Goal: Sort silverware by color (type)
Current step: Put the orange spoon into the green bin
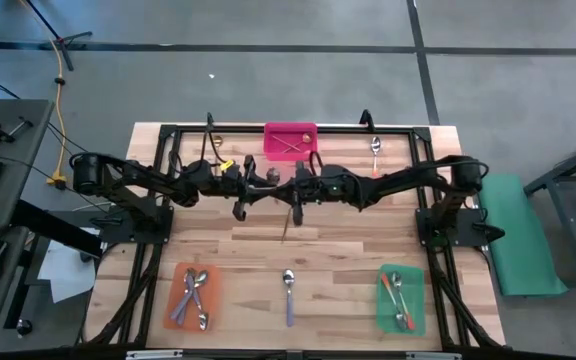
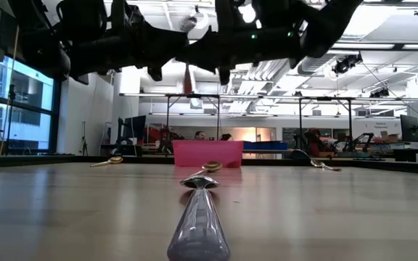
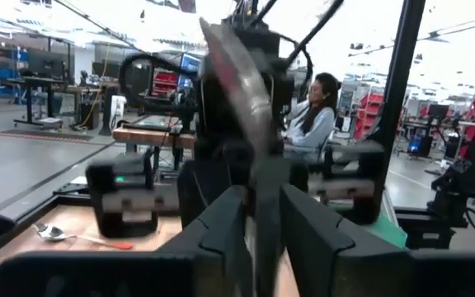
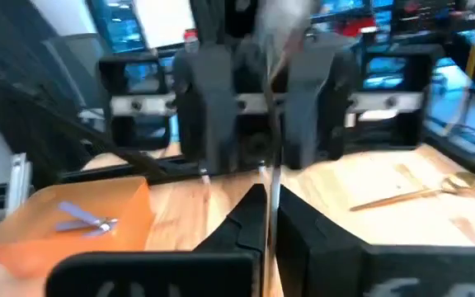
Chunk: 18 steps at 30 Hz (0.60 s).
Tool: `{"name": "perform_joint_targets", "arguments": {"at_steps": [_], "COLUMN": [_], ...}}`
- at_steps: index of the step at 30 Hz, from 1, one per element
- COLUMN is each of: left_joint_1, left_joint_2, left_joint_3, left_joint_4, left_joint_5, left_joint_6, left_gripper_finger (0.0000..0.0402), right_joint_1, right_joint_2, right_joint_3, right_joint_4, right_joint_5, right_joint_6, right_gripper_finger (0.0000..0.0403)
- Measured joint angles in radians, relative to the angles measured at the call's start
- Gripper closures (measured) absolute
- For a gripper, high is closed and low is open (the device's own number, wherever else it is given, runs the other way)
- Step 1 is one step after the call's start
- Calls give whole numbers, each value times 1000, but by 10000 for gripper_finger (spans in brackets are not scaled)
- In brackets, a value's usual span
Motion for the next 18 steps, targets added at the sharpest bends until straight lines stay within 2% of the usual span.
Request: {"name": "perform_joint_targets", "arguments": {"at_steps": [8,15,18], "left_joint_1": [0,0,0], "left_joint_2": [-1,-1,-1], "left_joint_3": [-3,-4,-4], "left_joint_4": [-43,-67,-87], "left_joint_5": [5,4,3], "left_joint_6": [32,62,71], "left_gripper_finger": [281,273,273], "right_joint_1": [12,94,159], "right_joint_2": [-196,-389,-466], "right_joint_3": [0,0,0], "right_joint_4": [-339,-610,-744], "right_joint_5": [148,339,441], "right_joint_6": [-32,-5,55], "right_gripper_finger": [402,403,403]}}
